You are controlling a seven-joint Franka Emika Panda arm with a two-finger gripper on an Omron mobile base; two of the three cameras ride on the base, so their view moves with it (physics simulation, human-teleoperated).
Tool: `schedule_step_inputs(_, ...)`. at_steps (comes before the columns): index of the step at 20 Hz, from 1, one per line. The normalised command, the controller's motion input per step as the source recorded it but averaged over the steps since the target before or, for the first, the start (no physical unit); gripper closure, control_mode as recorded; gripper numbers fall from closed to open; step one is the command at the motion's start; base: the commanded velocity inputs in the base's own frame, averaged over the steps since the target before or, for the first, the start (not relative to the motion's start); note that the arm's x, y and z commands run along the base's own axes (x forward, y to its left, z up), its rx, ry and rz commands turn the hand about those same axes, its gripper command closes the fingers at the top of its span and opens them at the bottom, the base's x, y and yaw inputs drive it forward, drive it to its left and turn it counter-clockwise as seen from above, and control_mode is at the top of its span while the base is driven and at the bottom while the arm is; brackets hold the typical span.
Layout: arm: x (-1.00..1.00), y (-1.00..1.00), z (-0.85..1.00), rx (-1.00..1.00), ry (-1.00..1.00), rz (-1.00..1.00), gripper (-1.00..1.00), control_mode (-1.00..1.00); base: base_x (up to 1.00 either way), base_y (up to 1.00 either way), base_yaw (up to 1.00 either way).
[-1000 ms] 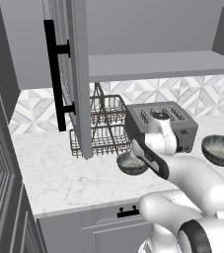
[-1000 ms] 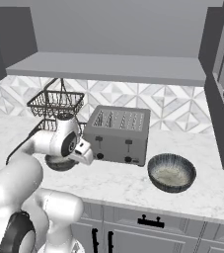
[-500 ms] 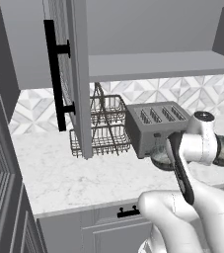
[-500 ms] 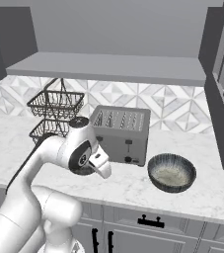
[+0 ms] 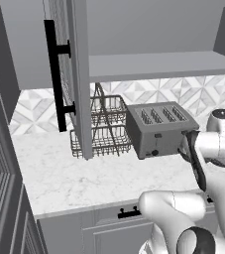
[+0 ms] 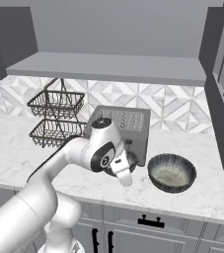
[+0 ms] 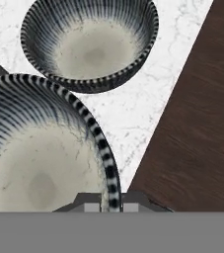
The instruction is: Pick up the bowls on the counter and stack them on top of one another in the open cabinet. Place the smaller bowl on top of the larger bowl.
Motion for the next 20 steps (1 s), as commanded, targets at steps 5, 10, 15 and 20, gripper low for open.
schedule_step_inputs(5, 0.28, -1.00, 0.11, 0.05, 0.05, -0.46, 1.00, -1.00, 0.00, 0.00, 0.00)
schedule_step_inputs(10, 0.46, -1.00, 0.11, 0.09, 0.02, -0.37, 1.00, -1.00, 0.00, 0.00, 0.00)
schedule_step_inputs(15, 0.46, -0.99, -0.18, 0.25, -0.03, -0.17, 1.00, -1.00, 0.00, 0.00, 0.00)
schedule_step_inputs(20, 0.31, -0.27, -0.32, 0.00, -0.12, -0.01, 1.00, -1.00, 0.00, 0.00, 0.00)
